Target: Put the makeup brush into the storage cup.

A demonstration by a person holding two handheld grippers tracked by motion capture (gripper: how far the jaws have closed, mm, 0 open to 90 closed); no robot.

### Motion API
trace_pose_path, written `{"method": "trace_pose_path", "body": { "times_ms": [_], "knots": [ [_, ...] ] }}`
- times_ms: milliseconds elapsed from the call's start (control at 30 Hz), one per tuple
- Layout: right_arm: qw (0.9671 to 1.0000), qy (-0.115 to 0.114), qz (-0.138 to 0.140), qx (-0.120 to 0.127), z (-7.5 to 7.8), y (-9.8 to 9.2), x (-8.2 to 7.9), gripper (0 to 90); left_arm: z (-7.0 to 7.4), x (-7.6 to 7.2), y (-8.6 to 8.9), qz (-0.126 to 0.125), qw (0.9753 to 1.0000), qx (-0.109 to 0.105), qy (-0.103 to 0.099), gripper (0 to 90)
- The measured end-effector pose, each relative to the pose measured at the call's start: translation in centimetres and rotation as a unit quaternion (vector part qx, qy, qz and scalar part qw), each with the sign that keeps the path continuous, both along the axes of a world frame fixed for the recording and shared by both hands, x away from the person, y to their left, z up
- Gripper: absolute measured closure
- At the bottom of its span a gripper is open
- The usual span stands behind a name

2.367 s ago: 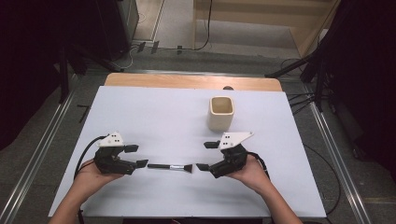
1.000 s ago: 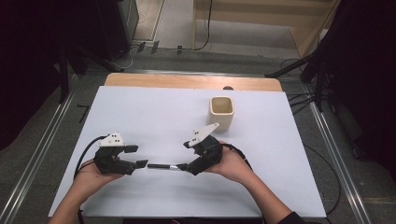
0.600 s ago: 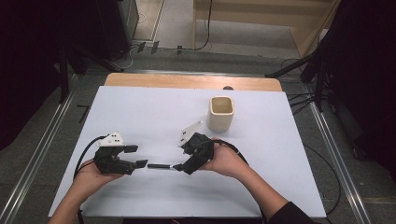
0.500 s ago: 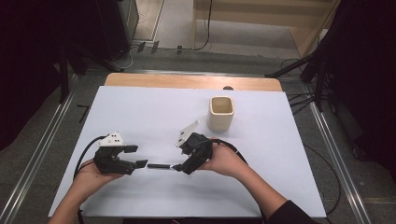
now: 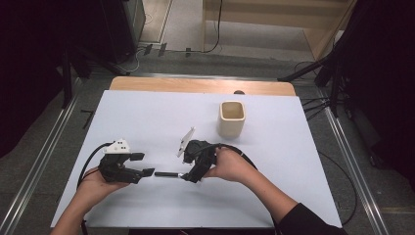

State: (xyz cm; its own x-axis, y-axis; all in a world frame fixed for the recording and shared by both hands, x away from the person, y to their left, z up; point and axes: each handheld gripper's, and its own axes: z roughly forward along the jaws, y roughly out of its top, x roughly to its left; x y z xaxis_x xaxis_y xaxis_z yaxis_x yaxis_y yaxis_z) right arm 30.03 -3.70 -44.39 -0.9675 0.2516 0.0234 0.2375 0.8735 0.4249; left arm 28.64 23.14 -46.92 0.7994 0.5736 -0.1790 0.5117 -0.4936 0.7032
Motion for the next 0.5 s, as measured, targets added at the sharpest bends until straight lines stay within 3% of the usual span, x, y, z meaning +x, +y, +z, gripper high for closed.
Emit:
{"method": "trace_pose_path", "body": {
  "times_ms": [33, 300, 500],
  "knots": [
    [0.9998, 0.012, -0.007, -0.010, -0.1, 0.2, 0.0, 30.9, 0.0, 0.0, 0.0, 0.000, 1.0000, 0.000, 0.001, 28.0],
    [0.9987, 0.006, 0.018, -0.047, -0.4, 1.2, 0.0, 34.4, 0.0, 0.0, 0.0, 0.002, 1.0000, -0.001, 0.001, 28.0],
    [0.9983, 0.005, 0.025, -0.052, -1.0, 1.6, 0.2, 34.9, 0.0, 0.0, 0.0, -0.001, 1.0000, 0.001, 0.000, 27.9]
  ]
}}
